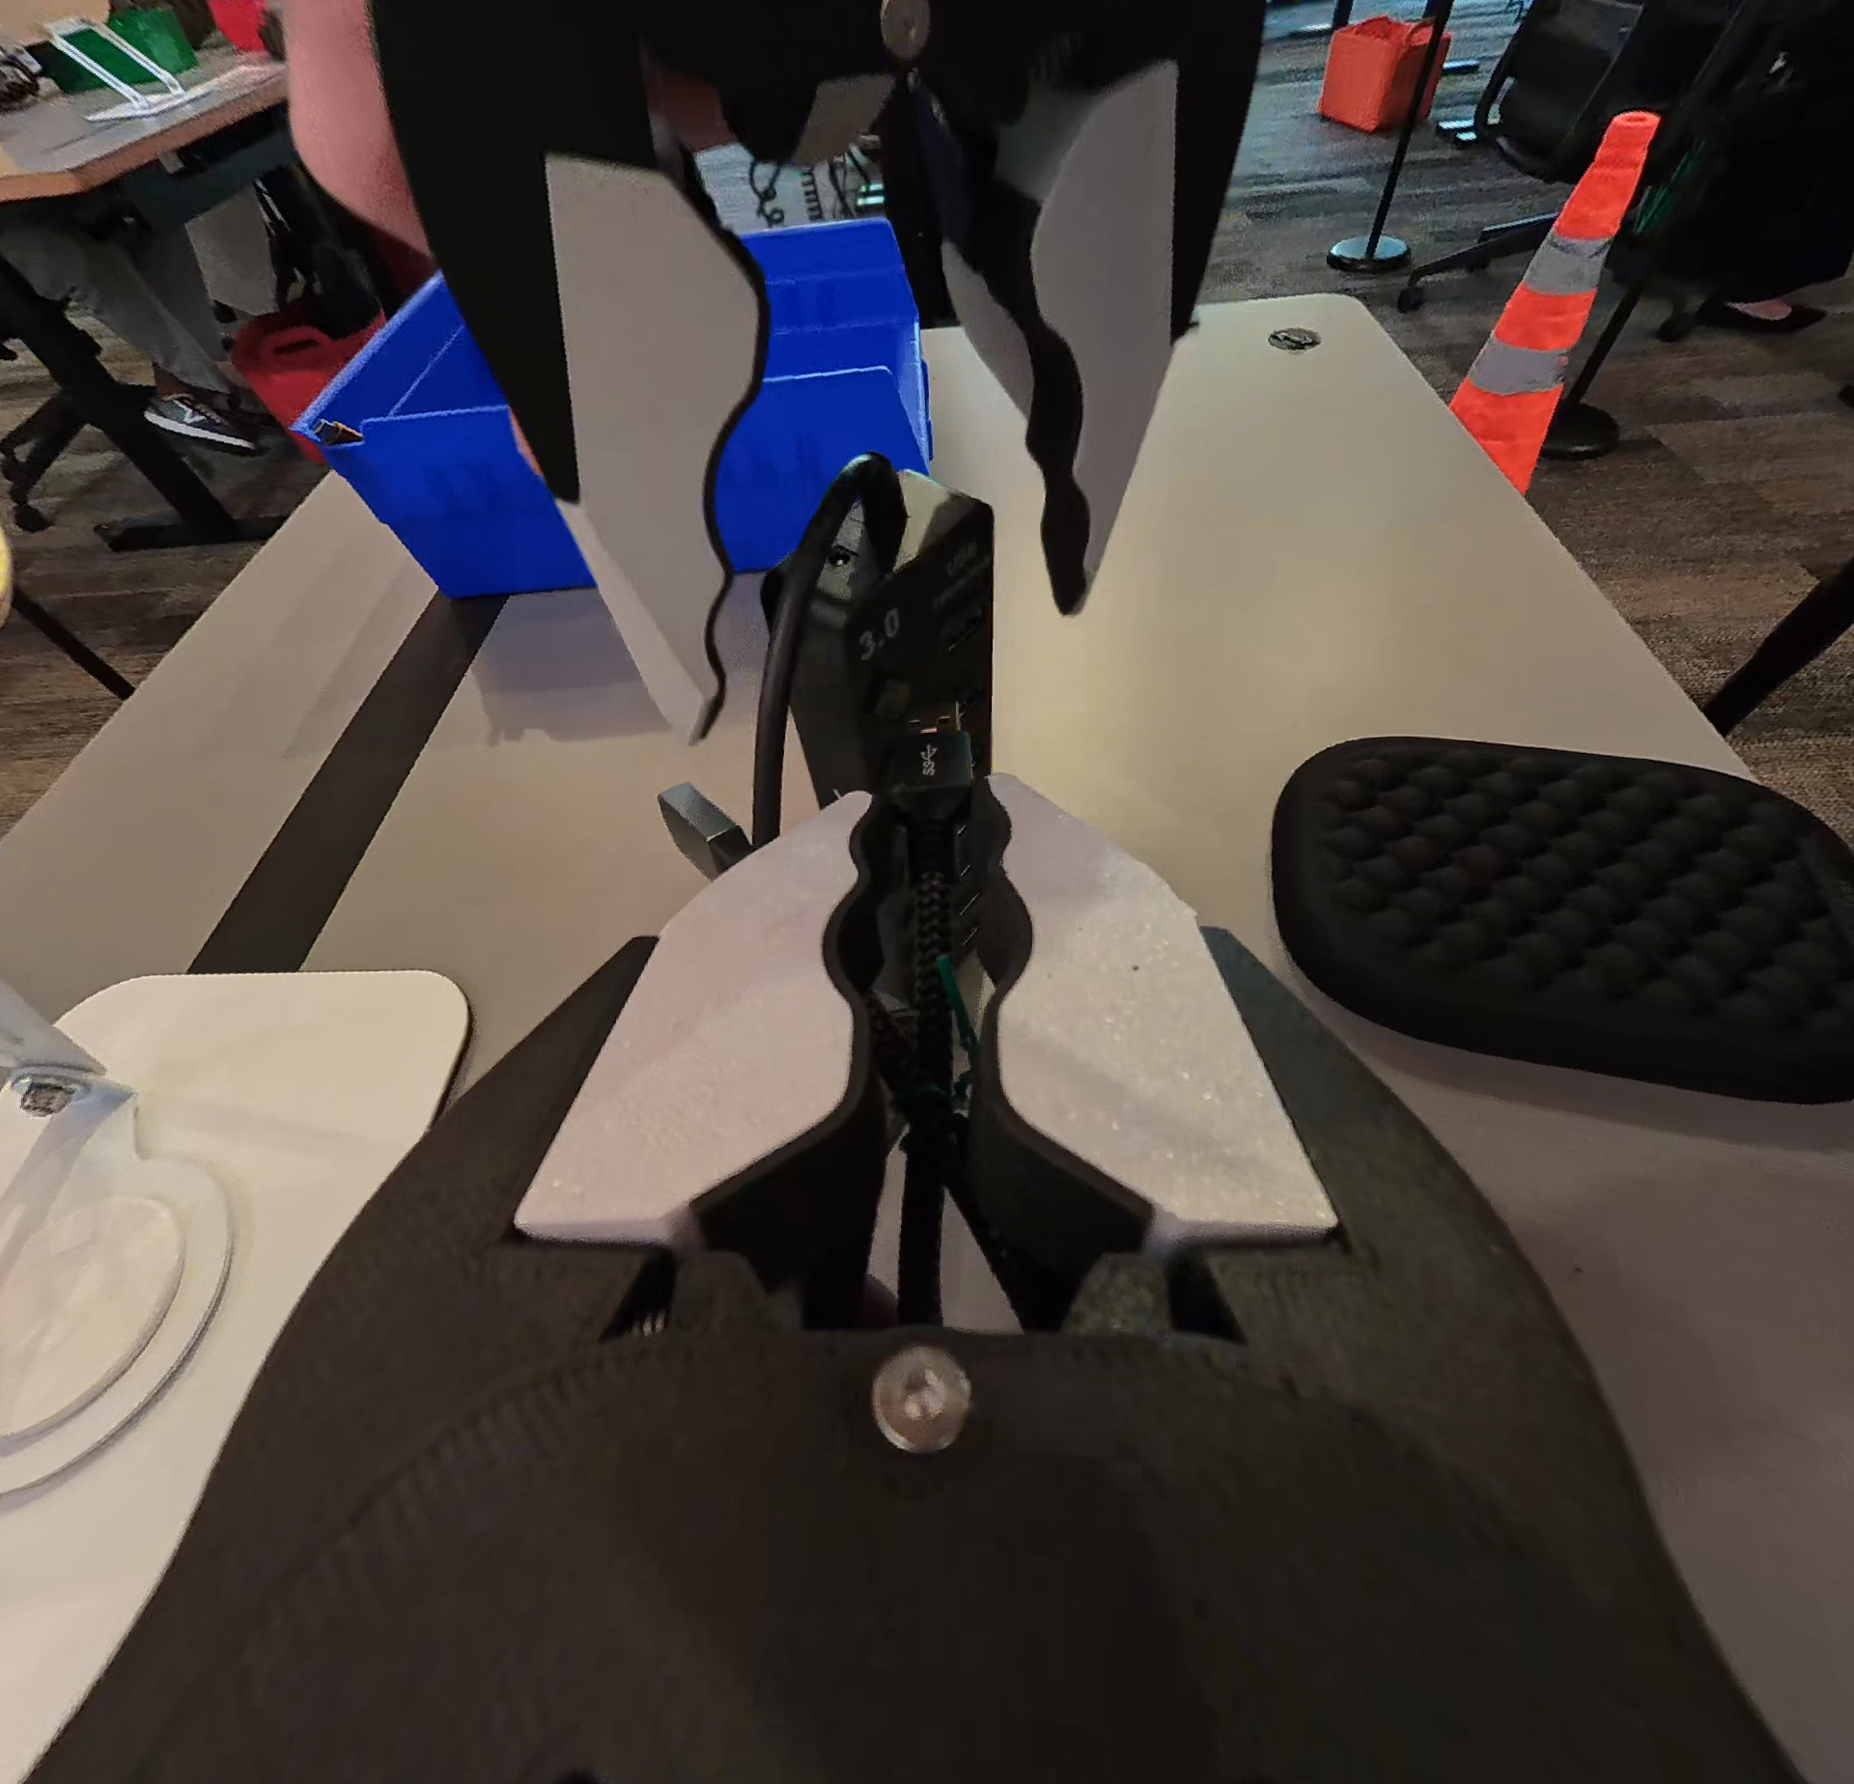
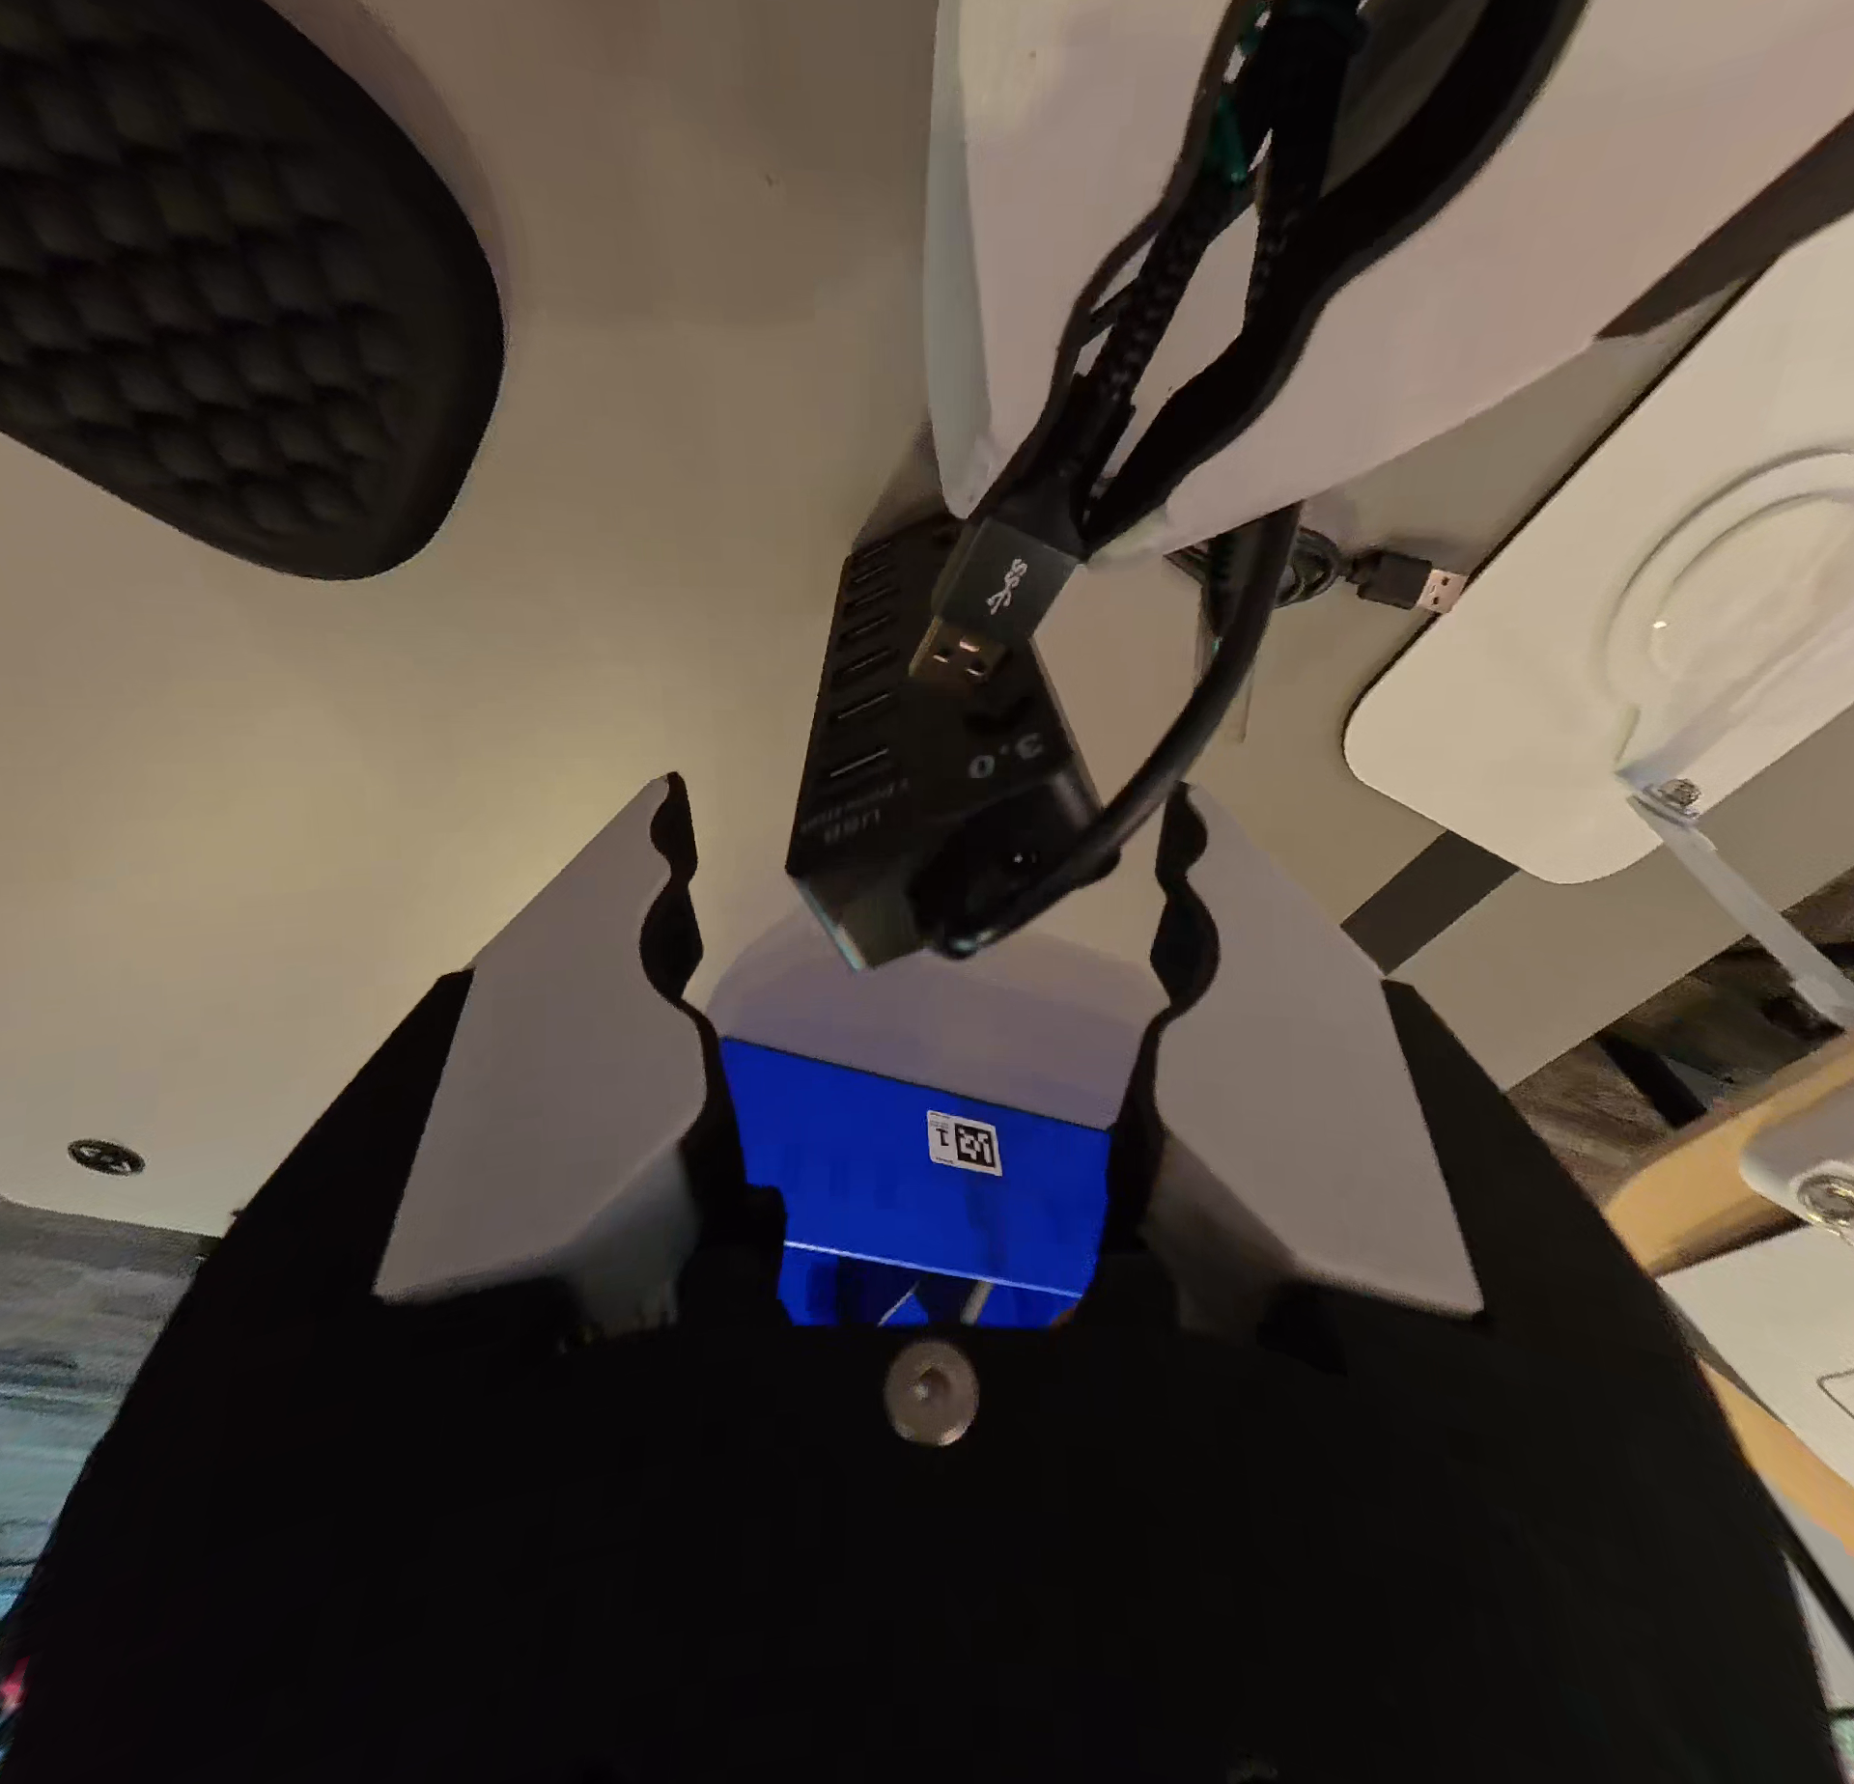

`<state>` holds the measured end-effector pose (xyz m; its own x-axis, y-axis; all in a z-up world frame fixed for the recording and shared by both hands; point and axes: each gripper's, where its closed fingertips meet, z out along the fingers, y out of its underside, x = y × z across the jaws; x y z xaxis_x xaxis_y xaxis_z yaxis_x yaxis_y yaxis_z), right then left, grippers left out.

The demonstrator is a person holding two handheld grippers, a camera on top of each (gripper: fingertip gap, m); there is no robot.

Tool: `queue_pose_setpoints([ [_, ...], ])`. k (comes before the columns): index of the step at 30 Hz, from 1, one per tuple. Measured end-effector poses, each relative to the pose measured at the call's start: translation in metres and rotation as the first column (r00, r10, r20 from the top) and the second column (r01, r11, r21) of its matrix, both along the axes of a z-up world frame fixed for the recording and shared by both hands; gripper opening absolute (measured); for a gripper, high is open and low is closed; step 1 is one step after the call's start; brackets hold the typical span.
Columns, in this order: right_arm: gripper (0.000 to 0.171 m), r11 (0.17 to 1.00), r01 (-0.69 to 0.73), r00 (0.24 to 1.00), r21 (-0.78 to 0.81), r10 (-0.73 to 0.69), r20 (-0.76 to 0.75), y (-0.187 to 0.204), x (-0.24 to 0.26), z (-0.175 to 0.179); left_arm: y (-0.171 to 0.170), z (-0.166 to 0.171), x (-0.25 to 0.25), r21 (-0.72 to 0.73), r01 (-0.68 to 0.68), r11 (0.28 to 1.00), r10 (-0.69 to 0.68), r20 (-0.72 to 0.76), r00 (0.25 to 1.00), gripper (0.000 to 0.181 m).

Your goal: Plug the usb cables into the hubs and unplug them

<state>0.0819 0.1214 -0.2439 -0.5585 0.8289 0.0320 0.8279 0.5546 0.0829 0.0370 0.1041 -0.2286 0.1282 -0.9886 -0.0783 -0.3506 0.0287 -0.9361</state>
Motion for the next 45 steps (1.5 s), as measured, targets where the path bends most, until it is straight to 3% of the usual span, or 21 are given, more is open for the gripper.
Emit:
queue_pose_setpoints([
  [7,0.084,0.984,-0.17,0.984,0.058,0.166,0.071,0.01,0.003,0.002,-0.001,0.002,0.001,-0.001,0.005,1.0,-0.005,0.005,1.0,0.014],
  [14,0.068,0.939,-0.335,0.942,0.082,0.334,0.023,0.014,-0.002,-0.015,0.0,0.004,0.001,-0.008,0.007,1.0,-0.007,0.013,1.0,0.014],
  [19,0.064,0.931,-0.361,0.932,0.057,0.361,0.001,0.009,-0.006,-0.019,-0.001,0.002,0.004,-0.011,0.018,1.0,-0.018,0.012,1.0,0.014],
  [29,0.062,0.988,-0.144,0.984,-0.045,0.139,-0.109,0.008,-0.005,-0.019,0.002,0.006,0.0,-0.005,0.02,1.0,-0.02,0.023,1.0,0.014],
  [33,0.062,0.998,-0.023,0.987,-0.059,0.013,-0.159,0.015,-0.006,0.0,0.004,0.017,-0.005,0.016,0.001,1.0,-0.002,0.045,0.999,0.014],
  [37,0.061,0.988,0.109,0.967,-0.108,-0.131,-0.22,0.018,-0.009,0.021,0.005,0.036,-0.012,0.049,-0.032,0.998,0.028,0.093,0.995,0.014],
  [45,0.061,0.956,0.252,0.909,-0.153,-0.288,-0.301,0.012,-0.016,0.04,0.003,0.069,-0.018,0.121,-0.113,0.986,0.092,0.168,0.981,0.014],
])
